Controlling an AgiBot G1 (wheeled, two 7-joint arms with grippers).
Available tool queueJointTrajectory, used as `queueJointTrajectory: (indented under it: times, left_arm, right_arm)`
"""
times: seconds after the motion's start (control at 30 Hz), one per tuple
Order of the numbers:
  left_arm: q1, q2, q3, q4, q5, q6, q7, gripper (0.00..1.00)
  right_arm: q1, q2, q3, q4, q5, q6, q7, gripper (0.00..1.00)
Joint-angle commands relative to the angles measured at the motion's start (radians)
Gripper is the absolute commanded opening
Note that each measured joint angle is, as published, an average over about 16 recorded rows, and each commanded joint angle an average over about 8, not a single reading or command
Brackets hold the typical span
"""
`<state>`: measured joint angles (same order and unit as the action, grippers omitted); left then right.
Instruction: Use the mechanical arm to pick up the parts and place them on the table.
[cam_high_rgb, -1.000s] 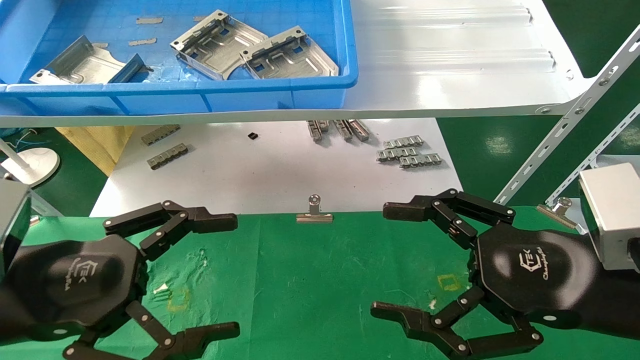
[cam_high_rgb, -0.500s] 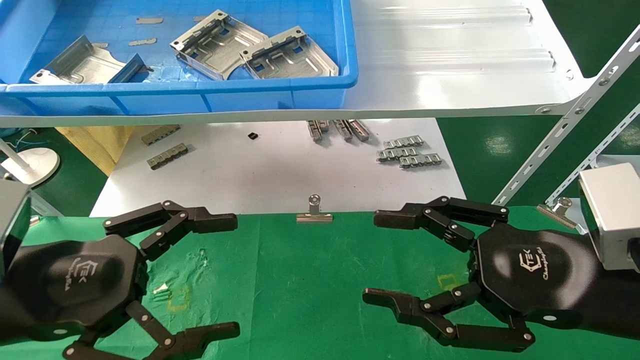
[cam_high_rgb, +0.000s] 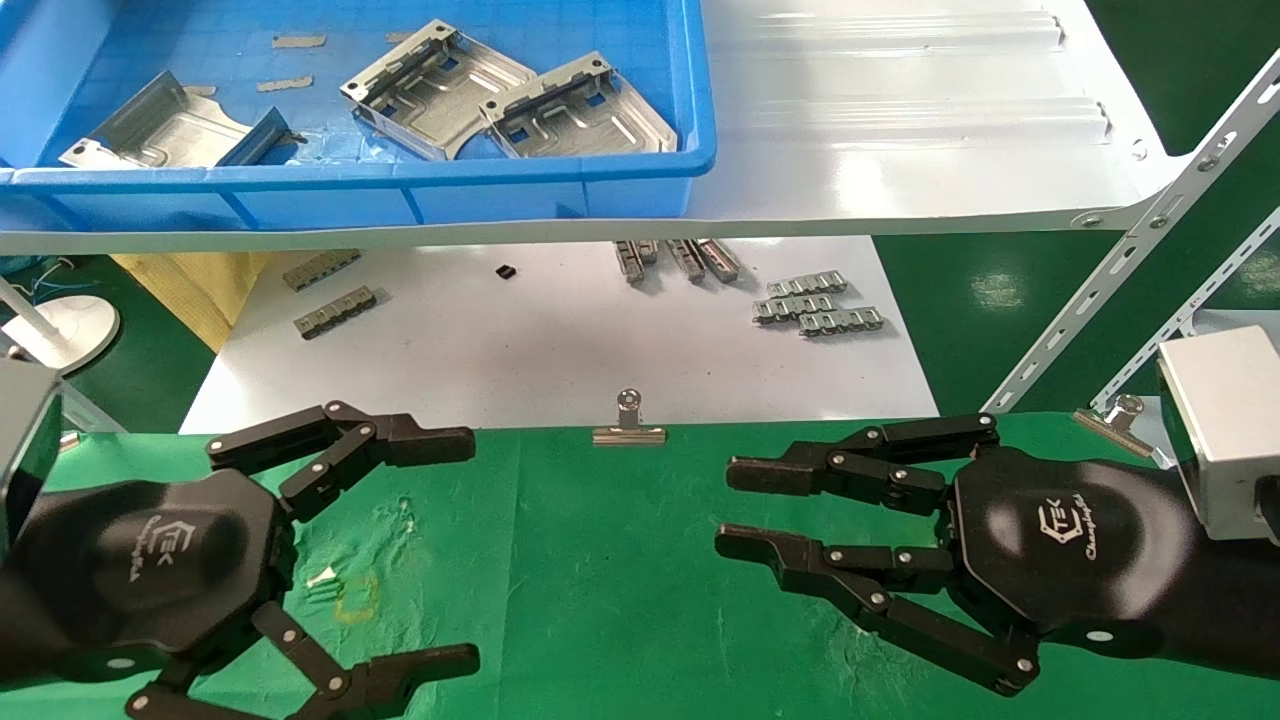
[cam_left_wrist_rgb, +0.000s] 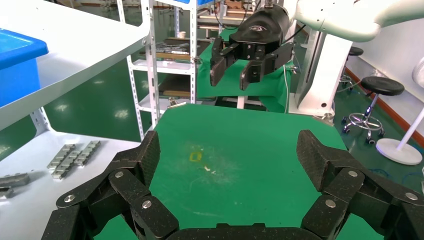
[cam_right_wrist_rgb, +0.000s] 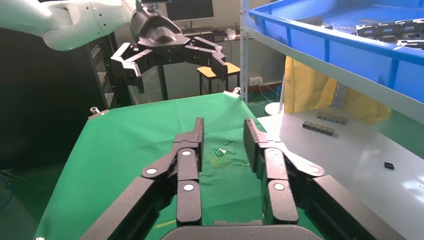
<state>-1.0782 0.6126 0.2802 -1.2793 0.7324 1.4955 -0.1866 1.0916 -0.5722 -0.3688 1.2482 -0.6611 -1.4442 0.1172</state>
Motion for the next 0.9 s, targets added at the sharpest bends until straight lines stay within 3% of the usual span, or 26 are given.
queueJointTrajectory:
  times: [0.03,0.63,0.77,0.9]
  left_arm:
    - [0.000,0.000,0.000,0.000,0.000,0.000,0.000,1.00]
    - [-0.013,0.003,-0.001,0.003,0.003,-0.005,-0.001,1.00]
    - [-0.081,0.018,0.001,0.022,0.037,-0.039,-0.010,1.00]
    - [-0.225,0.058,0.018,0.067,0.112,-0.088,-0.030,1.00]
  right_arm:
    - [0.000,0.000,0.000,0.000,0.000,0.000,0.000,0.00]
    - [0.000,0.000,0.000,0.000,0.000,0.000,0.000,0.00]
    - [0.000,0.000,0.000,0.000,0.000,0.000,0.000,0.00]
    - [0.000,0.000,0.000,0.000,0.000,0.000,0.000,0.00]
